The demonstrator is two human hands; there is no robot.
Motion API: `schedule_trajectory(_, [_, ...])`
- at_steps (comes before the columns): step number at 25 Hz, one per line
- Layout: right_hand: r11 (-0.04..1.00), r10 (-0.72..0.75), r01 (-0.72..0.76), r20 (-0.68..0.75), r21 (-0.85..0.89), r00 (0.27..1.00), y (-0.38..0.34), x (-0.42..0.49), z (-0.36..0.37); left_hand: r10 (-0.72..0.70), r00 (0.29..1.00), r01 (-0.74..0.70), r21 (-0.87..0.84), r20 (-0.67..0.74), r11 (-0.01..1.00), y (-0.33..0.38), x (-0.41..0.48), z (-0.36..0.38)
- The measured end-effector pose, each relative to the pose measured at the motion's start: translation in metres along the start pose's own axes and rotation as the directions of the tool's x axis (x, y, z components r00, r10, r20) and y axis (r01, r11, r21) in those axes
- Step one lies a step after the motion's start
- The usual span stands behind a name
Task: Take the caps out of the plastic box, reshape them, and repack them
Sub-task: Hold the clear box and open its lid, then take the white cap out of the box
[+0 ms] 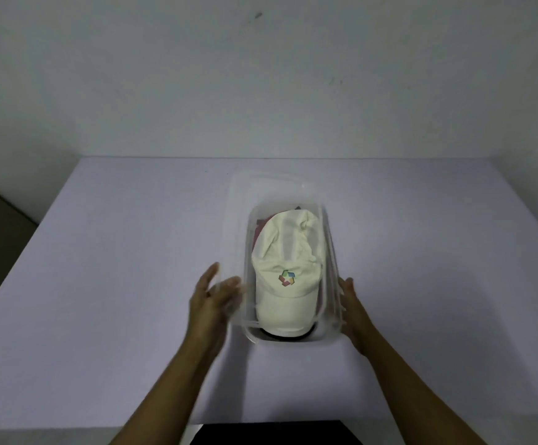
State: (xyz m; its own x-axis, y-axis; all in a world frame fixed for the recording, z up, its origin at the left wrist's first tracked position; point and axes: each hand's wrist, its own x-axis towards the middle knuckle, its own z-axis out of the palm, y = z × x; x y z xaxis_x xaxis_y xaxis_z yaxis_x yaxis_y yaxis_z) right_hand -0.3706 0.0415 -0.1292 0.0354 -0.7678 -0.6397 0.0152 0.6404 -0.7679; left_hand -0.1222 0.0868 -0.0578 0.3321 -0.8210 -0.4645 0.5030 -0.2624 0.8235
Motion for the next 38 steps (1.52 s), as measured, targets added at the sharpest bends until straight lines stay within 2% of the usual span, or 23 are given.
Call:
schedule_trajectory(3, [0.918, -0.205, 0.196, 0.009, -0.346, 0.979, 0.008, -0.001, 0.002, 0.074, 0.994, -0.077, -0.036, -0.081, 0.996, 0.04, 0.022, -0.051])
schedule_trajectory(5, [0.863, -0.246, 0.227, 0.017, -0.451, 0.969, 0.013, 0.002, 0.001, 0.076, 0.988, -0.077, -0.002, -0.135, 0.997, 0.062, 0.034, -0.09])
schedule_trajectory(10, [0.84, -0.263, 0.252, 0.045, -0.48, 0.964, 0.02, 0.011, -0.004, -0.029, 0.979, 0.052, 0.108, -0.204, 0.993, 0.056, 0.055, -0.136])
schedule_trajectory(14, [0.828, -0.266, 0.263, 0.067, -0.496, 0.962, 0.02, 0.014, -0.008, -0.112, 0.981, 0.139, 0.173, -0.161, 0.975, 0.024, 0.073, -0.135])
schedule_trajectory(17, [0.828, -0.261, 0.26, 0.069, -0.496, 0.963, 0.019, 0.015, -0.008, -0.132, 0.982, 0.167, 0.298, -0.133, 0.94, 0.011, 0.08, -0.137])
schedule_trajectory(19, [0.828, -0.265, 0.266, 0.074, -0.494, 0.961, 0.021, 0.018, -0.01, -0.098, 0.987, 0.142, 0.415, -0.126, 0.899, 0.005, 0.086, -0.142])
schedule_trajectory(22, [0.828, -0.267, 0.268, 0.073, -0.493, 0.961, 0.023, 0.02, -0.01, -0.045, 0.994, 0.097, 0.612, -0.1, 0.785, -0.002, 0.096, -0.15])
schedule_trajectory(26, [0.816, -0.245, 0.252, 0.082, -0.52, 0.966, 0.017, 0.016, -0.008, 0.019, 0.986, 0.11, 0.731, -0.166, 0.673, -0.014, 0.103, -0.155])
schedule_trajectory(27, [0.797, -0.243, 0.248, 0.084, -0.55, 0.966, 0.015, 0.014, -0.007, 0.032, 0.985, 0.114, 0.778, -0.17, 0.617, -0.016, 0.103, -0.152])
schedule_trajectory(29, [0.691, -0.31, 0.262, 0.052, -0.674, 0.949, 0.012, 0.006, -0.002, 0.143, 0.975, 0.099, 0.907, -0.171, 0.409, -0.018, 0.096, -0.136])
schedule_trajectory(30, [0.6, -0.423, 0.305, 0.031, -0.739, 0.906, 0.009, 0.0, 0.003, 0.242, 0.961, 0.041, 0.936, -0.133, 0.348, -0.019, 0.09, -0.124])
schedule_trajectory(32, [0.392, -0.673, 0.478, 0.109, -0.786, 0.731, 0.0, -0.015, 0.017, 0.367, 0.93, -0.156, 0.911, 0.005, 0.383, -0.018, 0.076, -0.085])
schedule_trajectory(33, [0.265, -0.728, 0.557, 0.215, -0.787, 0.65, -0.004, -0.018, 0.021, 0.375, 0.924, -0.239, 0.886, 0.081, 0.396, -0.019, 0.07, -0.063])
schedule_trajectory(34, [0.149, -0.717, 0.603, 0.334, -0.784, 0.612, -0.004, -0.016, 0.023, 0.353, 0.923, -0.302, 0.862, 0.157, 0.406, -0.022, 0.063, -0.04])
schedule_trajectory(35, [0.077, -0.645, 0.616, 0.432, -0.784, 0.631, -0.006, -0.013, 0.024, 0.307, 0.928, -0.331, 0.843, 0.21, 0.424, -0.029, 0.057, -0.02])
schedule_trajectory(36, [0.056, -0.528, 0.602, 0.488, -0.796, 0.695, -0.009, -0.011, 0.025, 0.27, 0.931, -0.347, 0.823, 0.245, 0.45, -0.038, 0.053, -0.003])
schedule_trajectory(38, [0.04, -0.278, 0.533, 0.503, -0.845, 0.818, -0.015, -0.006, 0.028, 0.182, 0.949, -0.316, 0.799, 0.258, 0.512, -0.052, 0.051, 0.017])
